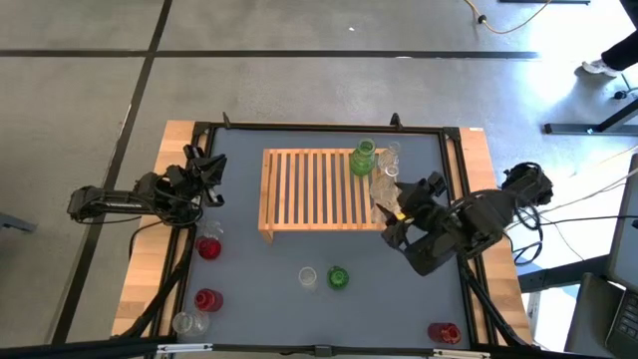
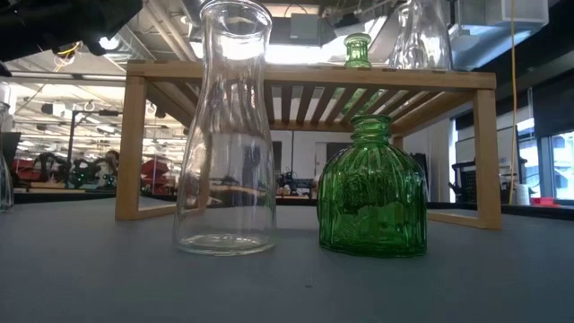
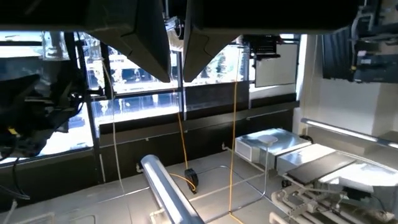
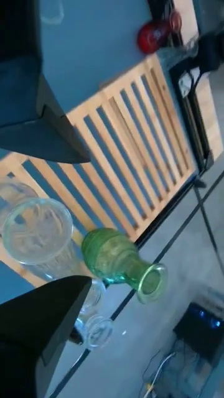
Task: Sort vases onto shelf
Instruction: Put the bottom middle green bottle on the shelf
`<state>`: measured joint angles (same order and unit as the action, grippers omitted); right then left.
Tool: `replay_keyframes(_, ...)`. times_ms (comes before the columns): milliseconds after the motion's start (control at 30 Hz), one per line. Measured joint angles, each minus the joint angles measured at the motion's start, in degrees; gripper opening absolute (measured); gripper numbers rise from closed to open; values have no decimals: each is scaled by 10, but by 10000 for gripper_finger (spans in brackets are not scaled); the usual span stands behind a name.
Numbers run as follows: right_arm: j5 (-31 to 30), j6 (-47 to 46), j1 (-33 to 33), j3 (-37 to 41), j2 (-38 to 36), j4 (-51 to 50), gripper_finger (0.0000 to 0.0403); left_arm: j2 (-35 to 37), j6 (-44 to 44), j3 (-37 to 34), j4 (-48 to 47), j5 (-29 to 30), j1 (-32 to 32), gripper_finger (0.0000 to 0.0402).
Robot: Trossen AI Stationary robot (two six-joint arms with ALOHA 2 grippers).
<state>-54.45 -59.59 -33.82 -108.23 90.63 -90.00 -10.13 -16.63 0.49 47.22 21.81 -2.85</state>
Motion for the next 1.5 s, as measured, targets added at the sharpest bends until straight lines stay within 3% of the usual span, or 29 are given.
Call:
replay_keyframes(167, -25, 27, -48, 7, -4, 0, 294, 0, 15, 0, -9, 43, 0, 37)
replay_keyframes(333, -65, 9, -111, 21, -6, 0, 294, 0, 24, 0, -29, 35, 0, 49)
replay_keyframes(567, -91, -96, -198, 93, -38, -1, 294, 0, 32, 22, -101, 0, 0, 125)
replay_keyframes(733, -105, -131, -225, 157, -42, -1, 294, -29, 70, 68, -165, -74, 0, 171)
replay_keyframes(967, -164, -121, -248, 215, -44, -1, 294, -136, 135, 152, -229, -100, 0, 182)
replay_keyframes(1167, -157, -156, -275, 265, -53, 0, 294, -254, 164, 272, -351, -107, 34, 174)
replay_keyframes(1300, -160, -190, -287, 289, -76, 1, 294, -329, 165, 346, -397, -78, 76, 169)
replay_keyframes(1500, -245, -217, -311, 329, -111, 0, 294, -424, 163, 424, -414, -22, 146, 165)
